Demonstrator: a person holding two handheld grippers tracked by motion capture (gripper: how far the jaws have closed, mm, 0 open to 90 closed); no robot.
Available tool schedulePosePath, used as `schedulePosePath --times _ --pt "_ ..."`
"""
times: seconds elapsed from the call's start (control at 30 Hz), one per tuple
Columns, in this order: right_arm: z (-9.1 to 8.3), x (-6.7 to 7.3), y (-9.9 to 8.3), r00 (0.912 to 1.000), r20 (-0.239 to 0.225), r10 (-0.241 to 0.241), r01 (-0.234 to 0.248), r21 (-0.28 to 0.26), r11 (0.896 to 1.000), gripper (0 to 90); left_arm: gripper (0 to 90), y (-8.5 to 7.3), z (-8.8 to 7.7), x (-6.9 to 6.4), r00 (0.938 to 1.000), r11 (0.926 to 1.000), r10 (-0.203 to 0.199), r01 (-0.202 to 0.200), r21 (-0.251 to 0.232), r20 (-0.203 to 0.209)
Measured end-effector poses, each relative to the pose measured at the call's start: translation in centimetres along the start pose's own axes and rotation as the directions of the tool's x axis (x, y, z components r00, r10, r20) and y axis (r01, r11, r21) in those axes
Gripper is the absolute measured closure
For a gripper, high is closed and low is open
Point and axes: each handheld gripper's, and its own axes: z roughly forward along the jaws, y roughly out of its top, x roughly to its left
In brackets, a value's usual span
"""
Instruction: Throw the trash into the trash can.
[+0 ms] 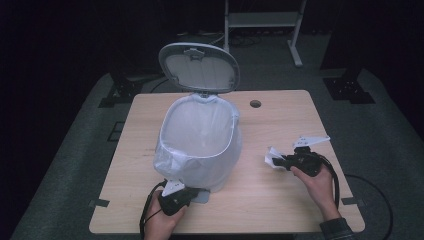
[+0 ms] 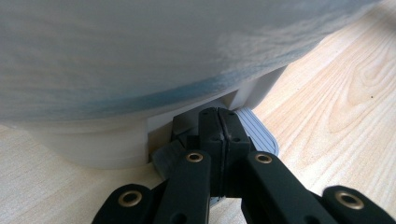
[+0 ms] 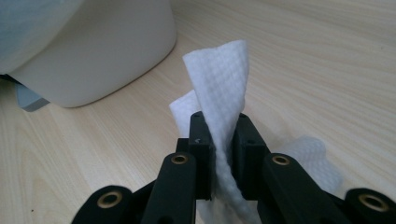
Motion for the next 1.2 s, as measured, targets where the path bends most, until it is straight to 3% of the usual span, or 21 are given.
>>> schedulePosePath --times 0.5,1.2 --pt "-1.4 0.3 1.9 0.9976 -0.063 -0.029 0.025 -0.052 0.998 79.4 90.0 0.0 0.0 0.0 1.0 1.0 -0.003 0.003 -0.001 0.001" --pt "-3.9 1.5 4.6 0.9823 -0.156 -0.104 0.084 -0.128 0.988 79.8 90.0 0.0 0.0 0.0 1.0 1.0 0.0 0.0 0.0 -0.001"
